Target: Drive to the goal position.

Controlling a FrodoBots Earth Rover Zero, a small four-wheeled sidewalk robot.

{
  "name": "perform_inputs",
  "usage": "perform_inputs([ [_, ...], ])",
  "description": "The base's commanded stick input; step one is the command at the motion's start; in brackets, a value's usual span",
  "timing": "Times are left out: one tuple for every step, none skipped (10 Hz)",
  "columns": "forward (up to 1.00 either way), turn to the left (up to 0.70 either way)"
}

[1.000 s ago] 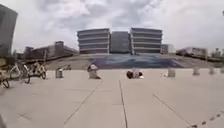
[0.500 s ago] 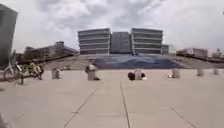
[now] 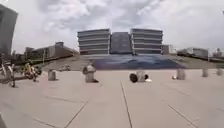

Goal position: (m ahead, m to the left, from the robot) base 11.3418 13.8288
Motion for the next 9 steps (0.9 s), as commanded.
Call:
perform_inputs([
  [0.70, 0.13],
  [0.70, 0.24],
  [0.70, 0.08],
  [0.70, 0.00],
  [0.70, 0.00],
  [0.70, 0.00],
  [0.70, 0.00],
  [0.70, 0.00],
  [0.70, 0.00],
])
